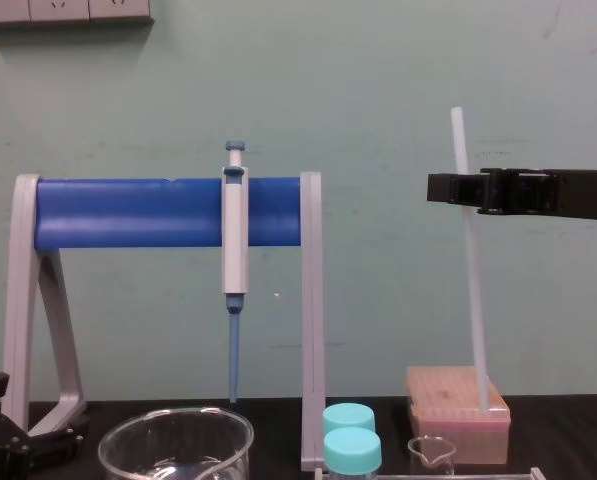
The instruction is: Pick up the stirring rod with one hand, then place it down.
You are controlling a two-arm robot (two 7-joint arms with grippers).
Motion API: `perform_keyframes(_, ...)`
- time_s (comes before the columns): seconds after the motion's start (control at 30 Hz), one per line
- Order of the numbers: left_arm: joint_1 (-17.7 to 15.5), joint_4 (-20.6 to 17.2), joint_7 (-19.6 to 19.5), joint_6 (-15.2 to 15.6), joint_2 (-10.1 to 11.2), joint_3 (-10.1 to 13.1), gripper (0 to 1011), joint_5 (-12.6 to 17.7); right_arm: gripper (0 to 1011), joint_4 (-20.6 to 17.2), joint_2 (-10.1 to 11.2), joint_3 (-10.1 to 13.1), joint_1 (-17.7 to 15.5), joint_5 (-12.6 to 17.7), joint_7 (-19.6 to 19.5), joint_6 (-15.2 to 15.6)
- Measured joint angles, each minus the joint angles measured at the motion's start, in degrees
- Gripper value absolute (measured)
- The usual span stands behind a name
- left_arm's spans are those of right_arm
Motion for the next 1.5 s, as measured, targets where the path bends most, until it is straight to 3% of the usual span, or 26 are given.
perform_keyframes(0.93, 0.00, 0.00, 0.00, 0.00, 0.00, 0.00, 1005, 0.00, 78, 0.00, 0.10, 0.00, 0.00, 0.10, 0.01, -0.06)
perform_keyframes(1.5, 0.00, 0.00, 0.00, 0.00, 0.00, 0.00, 1005, 0.00, 78, -3.33, 3.61, 2.21, -4.07, -0.10, -0.27, -4.41)
